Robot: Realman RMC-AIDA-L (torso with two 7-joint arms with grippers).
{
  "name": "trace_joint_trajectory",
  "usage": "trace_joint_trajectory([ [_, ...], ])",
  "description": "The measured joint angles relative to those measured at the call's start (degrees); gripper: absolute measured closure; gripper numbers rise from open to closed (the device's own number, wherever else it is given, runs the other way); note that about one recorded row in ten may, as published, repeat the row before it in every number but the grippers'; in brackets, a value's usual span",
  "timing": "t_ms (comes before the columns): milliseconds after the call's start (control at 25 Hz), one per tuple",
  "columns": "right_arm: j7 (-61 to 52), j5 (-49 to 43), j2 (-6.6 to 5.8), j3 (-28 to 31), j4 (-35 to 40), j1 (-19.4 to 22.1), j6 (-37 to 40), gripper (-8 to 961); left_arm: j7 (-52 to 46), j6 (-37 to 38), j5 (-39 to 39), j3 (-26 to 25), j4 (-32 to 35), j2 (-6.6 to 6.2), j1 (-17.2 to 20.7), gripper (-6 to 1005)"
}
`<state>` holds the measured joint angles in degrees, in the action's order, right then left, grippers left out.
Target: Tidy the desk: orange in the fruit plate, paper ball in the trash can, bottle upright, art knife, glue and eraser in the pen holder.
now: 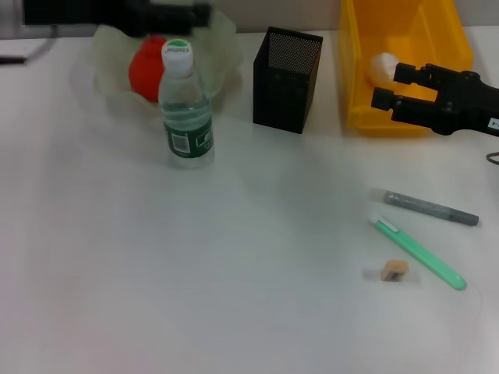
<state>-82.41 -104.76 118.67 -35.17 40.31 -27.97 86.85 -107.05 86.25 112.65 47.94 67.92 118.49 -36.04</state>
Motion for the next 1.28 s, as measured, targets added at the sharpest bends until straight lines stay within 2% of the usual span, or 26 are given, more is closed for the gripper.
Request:
trace_joint_trajectory([
  [80,-2.5,-0.4,-0.22,0.0,0.6,-0.1,-0.6,185,2.1,-2.1,-6.1,6.3,0.4,0.39,3.3,203],
  [120,-4.0,-0.9,-0.38,-0.1,1.1,-0.2,-0.9,185,5.0,-6.4,-13.5,14.5,0.4,0.31,6.9,203],
  [160,-5.6,-1.8,-0.48,-0.1,2.0,-0.2,-1.0,185,6.4,-8.1,-16.1,17.5,0.3,0.25,8.2,203],
  [240,-8.9,-4.0,-0.51,-0.1,4.1,-0.4,-0.9,185,7.5,-9.3,-17.8,19.2,0.3,0.25,9.2,203],
  [320,-14.0,-7.1,-0.14,-1.0,8.0,-0.5,-0.5,185,11.2,-12.1,-23.4,25.0,-2.0,0.36,11.5,204],
  [440,-25.3,-13.1,0.25,-5.6,17.2,-0.1,0.2,185,13.3,-12.6,-26.6,27.3,-5.5,0.32,11.5,204],
  [480,-30.3,-16.0,0.26,-8.3,20.9,0.0,0.6,185,15.1,-12.7,-28.7,28.2,-8.2,0.31,11.2,204],
  [520,-39.4,-22.5,0.26,-13.8,28.1,0.1,1.4,186,18.7,-12.7,-32.1,28.9,-12.8,0.45,10.7,204],
  [560,-39.4,-22.5,0.26,-13.8,28.1,0.1,1.4,186,18.7,-12.7,-32.1,28.9,-12.8,0.45,10.7,205],
  [720,-51.8,-34.0,0.41,-21.7,35.6,-2.7,7.2,186,27.6,-12.7,-41.0,30.7,-23.2,0.45,9.2,205],
  [880,-55.5,-35.6,0.39,-23.4,35.5,-4.4,10.6,194,33.6,-13.8,-45.2,31.4,-28.7,0.54,9.1,206],
  [920,-56.9,-37.0,0.38,-24.6,35.5,-4.9,11.4,196,37.2,-14.4,-48.6,31.8,-31.7,0.62,9.1,206],
  [1040,-57.7,-37.8,0.41,-25.8,35.5,-4.9,11.7,196,41.3,-14.5,-52.9,32.3,-35.2,0.63,9.0,212],
  [1280,-61.0,-40.9,0.50,-31.5,34.2,-5.4,11.3,197,44.7,-14.7,-55.3,32.5,-38.5,0.66,8.8,234],
])
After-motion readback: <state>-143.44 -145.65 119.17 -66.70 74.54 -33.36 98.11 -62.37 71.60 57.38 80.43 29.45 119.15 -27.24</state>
